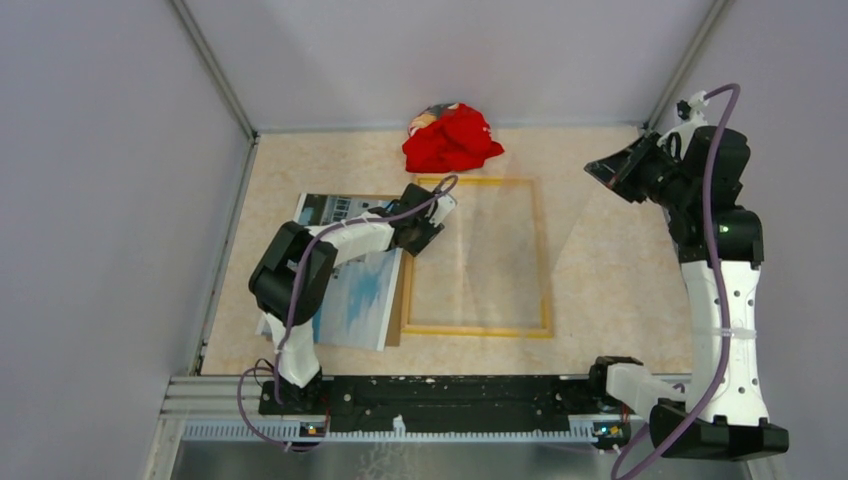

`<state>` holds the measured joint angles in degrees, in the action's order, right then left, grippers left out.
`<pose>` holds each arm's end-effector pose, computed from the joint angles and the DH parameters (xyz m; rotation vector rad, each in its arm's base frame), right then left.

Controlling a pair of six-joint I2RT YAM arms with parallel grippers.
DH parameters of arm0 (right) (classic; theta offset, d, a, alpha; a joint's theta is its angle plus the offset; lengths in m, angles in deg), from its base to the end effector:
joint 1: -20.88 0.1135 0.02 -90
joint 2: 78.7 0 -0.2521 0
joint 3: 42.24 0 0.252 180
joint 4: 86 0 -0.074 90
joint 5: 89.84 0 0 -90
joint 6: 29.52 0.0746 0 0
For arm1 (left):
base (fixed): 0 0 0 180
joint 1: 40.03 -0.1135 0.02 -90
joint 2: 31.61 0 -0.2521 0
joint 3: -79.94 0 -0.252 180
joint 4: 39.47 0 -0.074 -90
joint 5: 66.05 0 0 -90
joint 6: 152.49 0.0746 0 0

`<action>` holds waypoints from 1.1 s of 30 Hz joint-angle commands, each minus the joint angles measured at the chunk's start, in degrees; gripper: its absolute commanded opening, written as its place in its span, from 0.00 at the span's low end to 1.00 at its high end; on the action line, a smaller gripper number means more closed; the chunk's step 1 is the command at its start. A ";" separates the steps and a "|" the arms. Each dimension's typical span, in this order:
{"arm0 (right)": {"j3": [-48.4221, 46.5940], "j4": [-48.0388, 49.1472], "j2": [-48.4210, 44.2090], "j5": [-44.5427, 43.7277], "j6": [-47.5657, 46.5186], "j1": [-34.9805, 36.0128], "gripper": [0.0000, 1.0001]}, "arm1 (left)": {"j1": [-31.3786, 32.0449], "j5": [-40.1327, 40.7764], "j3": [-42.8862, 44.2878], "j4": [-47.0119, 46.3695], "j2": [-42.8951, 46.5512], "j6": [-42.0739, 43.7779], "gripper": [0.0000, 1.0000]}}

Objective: Put the photo into the frame
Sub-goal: Move the photo frame to the center of the board, then place the photo frame item in the photo frame.

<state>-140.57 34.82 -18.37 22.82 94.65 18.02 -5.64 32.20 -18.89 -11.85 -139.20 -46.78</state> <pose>0.2281 0.0174 0.4361 0.3683 1.9490 0.7423 0.3433 -0.2220 0.1220 1.0054 2.2894 0.0462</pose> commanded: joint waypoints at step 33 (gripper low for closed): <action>15.80 31.56 13.22 21.71 20.04 9.17 0.00 | -26.04 -25.12 8.25 25.56 19.59 7.10 0.99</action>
<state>-131.70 62.12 -8.49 44.48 116.18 27.25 -31.76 5.95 -5.73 14.88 -121.60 -42.48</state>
